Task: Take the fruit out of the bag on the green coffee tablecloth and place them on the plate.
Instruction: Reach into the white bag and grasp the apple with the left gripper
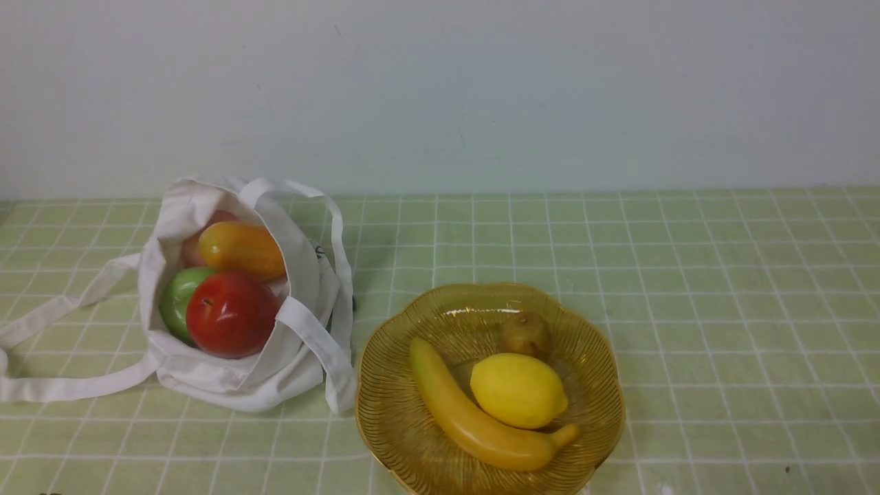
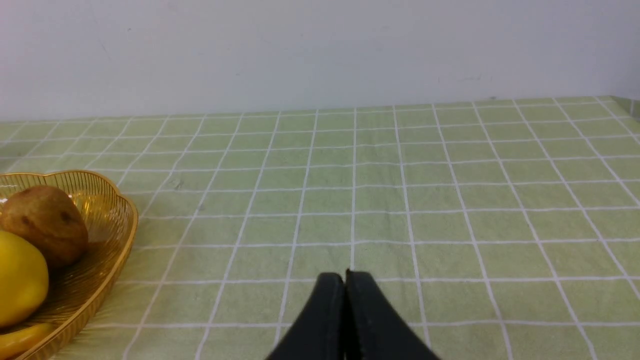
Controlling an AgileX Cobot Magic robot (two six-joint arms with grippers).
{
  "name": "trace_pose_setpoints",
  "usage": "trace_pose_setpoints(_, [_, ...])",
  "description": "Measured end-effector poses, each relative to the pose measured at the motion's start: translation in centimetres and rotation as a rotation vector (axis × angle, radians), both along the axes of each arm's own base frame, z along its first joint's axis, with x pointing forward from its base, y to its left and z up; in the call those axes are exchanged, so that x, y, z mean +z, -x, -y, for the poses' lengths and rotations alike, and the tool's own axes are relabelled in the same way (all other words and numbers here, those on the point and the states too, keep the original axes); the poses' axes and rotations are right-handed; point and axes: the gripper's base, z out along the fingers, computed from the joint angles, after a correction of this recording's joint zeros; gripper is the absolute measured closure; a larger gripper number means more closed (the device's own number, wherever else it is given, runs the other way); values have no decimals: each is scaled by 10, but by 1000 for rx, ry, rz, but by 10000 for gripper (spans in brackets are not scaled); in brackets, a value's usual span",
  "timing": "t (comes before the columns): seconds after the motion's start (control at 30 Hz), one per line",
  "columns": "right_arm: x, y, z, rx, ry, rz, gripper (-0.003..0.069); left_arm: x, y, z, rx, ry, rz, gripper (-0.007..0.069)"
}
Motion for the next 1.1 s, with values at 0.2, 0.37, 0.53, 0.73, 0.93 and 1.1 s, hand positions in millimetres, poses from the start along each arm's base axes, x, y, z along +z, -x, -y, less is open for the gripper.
trace_pose_setpoints(0.2, [0, 0, 0, 0, 0, 0, 674, 0, 0, 0, 0, 0, 0, 632])
trace_pose_setpoints(0.37, [0, 0, 0, 0, 0, 0, 674, 0, 0, 0, 0, 0, 0, 632])
trace_pose_setpoints(0.53, [0, 0, 0, 0, 0, 0, 674, 0, 0, 0, 0, 0, 0, 632])
trace_pose_setpoints(0.73, [0, 0, 0, 0, 0, 0, 674, 0, 0, 0, 0, 0, 0, 632])
trace_pose_setpoints(0.93, [0, 0, 0, 0, 0, 0, 674, 0, 0, 0, 0, 3, 0, 632])
trace_pose_setpoints(1.1, [0, 0, 0, 0, 0, 0, 674, 1, 1, 8, 23, 373, -26, 632])
